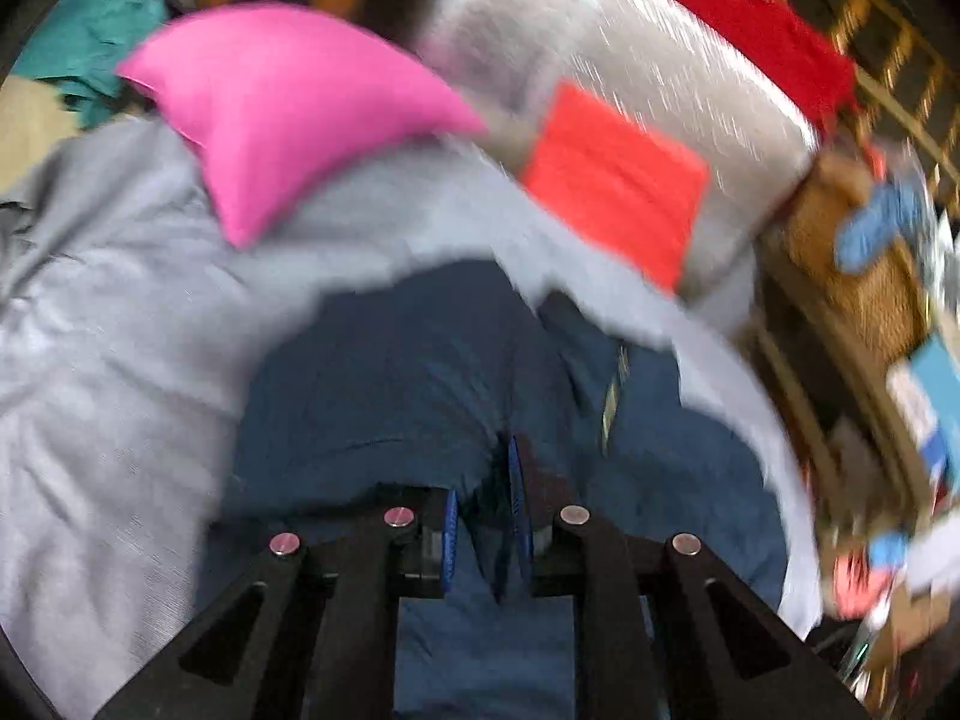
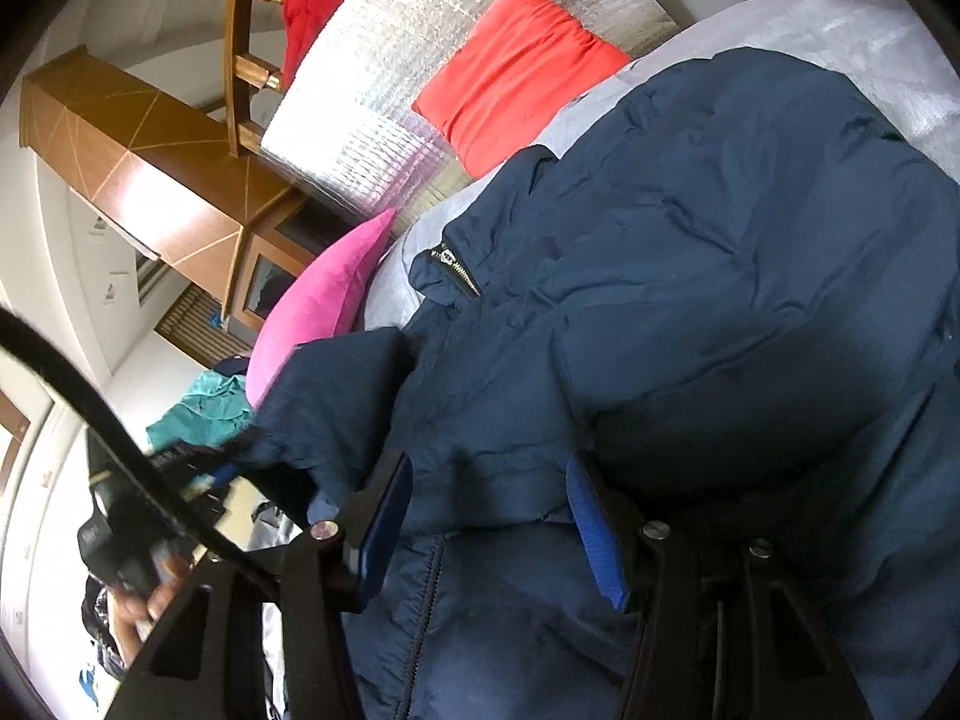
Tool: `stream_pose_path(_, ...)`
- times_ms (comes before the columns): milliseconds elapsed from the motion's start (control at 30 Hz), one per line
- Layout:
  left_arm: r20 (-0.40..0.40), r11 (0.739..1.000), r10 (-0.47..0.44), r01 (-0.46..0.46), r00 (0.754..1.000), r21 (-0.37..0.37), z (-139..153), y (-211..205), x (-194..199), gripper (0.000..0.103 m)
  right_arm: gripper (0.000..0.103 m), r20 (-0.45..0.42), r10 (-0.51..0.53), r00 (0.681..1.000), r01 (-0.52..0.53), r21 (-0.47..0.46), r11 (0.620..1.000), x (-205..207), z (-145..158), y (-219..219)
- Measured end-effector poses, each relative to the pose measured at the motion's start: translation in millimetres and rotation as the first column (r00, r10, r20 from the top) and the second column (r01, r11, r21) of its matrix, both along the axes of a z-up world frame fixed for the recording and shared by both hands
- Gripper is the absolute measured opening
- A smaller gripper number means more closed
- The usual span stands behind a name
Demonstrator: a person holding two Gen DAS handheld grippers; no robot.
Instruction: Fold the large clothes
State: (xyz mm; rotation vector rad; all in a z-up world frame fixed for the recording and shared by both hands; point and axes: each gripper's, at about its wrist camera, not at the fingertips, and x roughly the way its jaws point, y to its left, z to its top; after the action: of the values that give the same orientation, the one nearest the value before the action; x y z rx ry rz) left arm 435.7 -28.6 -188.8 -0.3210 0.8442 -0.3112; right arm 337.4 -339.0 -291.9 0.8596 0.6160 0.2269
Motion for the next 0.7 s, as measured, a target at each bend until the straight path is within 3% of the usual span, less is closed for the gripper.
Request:
stream_pose_path(100, -0.160, 0.993, -0.079, 0.091, 0.984, 0.071, -29.8, -21.7, 6.8, 0.027, 0.058, 0.005, -0.002, 1.000, 0.002, 0.004, 1.000, -0.4, 0.1, 0.2)
stream_pose_path(200, -0.295, 0.995, -0.097, 0.101, 0.950, -0.002, -40.8, -7.7, 12.6, 0.053, 0.058, 0.005, -0.003, 1.000, 0.003, 0.003, 1.000, -0.5, -0.2, 0.9)
stream_pose_path(267, -0.290, 0.996, -0.090, 0.085, 0.953, -0.029, -33.2, 7.2, 9.8, 0.054, 0.058, 0.004, -0.003, 1.000, 0.003, 0.001, 1.000, -0.6, 0.2, 1.2)
stream_pose_path(367, -0.263, 0.995, -0.097, 0.083, 0.960, -0.063, -16.1, 35.1, 7.2, 0.073, 0.058, 0.002, -0.004, 1.000, 0.004, -0.006, 1.000, -0.3, 0.5, 2.5)
stream_pose_path(467, -0.283, 0.985, -0.054, 0.003, 0.958, -0.175, -12.7, 81.6, 9.9, 0.076, 0.058, 0.000, -0.006, 1.000, 0.006, -0.014, 1.000, 0.0, 1.0, 3.5)
stream_pose_path(567, -0.347, 0.941, 0.038, -0.150, 0.937, -0.302, -27.2, 135.8, 14.3, 0.078, 0.058, -0.001, -0.008, 1.000, 0.008, -0.022, 1.000, 0.6, 1.5, 4.2)
stream_pose_path(700, -0.408, 0.866, 0.116, -0.293, 0.906, -0.404, -50.3, 175.3, 19.6, 0.078, 0.058, -0.003, -0.011, 1.000, 0.010, -0.033, 0.999, 1.5, 1.6, 5.4)
